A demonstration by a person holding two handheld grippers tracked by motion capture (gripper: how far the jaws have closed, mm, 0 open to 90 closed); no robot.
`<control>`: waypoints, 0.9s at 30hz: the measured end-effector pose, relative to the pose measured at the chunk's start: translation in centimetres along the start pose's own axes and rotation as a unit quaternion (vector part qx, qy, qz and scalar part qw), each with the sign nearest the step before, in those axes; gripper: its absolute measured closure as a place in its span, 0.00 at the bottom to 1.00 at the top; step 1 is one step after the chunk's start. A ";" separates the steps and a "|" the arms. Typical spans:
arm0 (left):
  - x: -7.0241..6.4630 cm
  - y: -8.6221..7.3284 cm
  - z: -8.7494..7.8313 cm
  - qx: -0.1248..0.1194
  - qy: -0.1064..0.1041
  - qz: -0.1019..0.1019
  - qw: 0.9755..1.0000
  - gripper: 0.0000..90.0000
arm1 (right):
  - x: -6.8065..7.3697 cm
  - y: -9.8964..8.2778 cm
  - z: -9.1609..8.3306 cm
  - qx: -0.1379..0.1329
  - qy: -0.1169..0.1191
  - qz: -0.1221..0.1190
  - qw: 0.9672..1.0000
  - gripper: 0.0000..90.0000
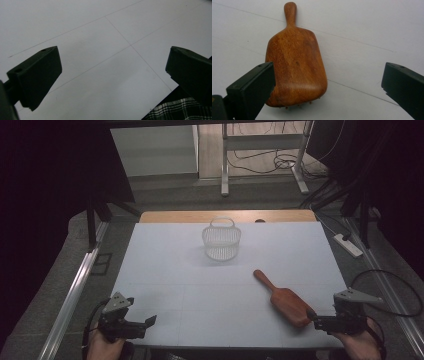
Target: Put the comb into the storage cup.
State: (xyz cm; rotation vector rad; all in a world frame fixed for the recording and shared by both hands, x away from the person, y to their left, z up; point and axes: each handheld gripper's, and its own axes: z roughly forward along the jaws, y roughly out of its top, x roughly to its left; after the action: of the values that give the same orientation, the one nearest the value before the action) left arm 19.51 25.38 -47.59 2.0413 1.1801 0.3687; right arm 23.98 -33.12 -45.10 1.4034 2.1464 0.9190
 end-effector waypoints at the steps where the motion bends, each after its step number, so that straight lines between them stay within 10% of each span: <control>1: 0.1 0.0 0.0 0.001 -0.004 0.000 1.000 0.01 | 0.0 0.0 0.0 0.001 0.003 0.002 1.000 0.00; 27: 0.5 -0.2 -0.1 -0.002 -0.020 -0.014 1.000 0.02 | 0.3 0.2 0.4 0.018 0.014 -0.016 1.000 0.00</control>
State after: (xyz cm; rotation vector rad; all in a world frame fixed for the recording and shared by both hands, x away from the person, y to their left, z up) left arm 19.62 25.86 -47.69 2.0174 1.1822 0.3140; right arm 24.29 -32.67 -45.21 1.3777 2.2096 0.8983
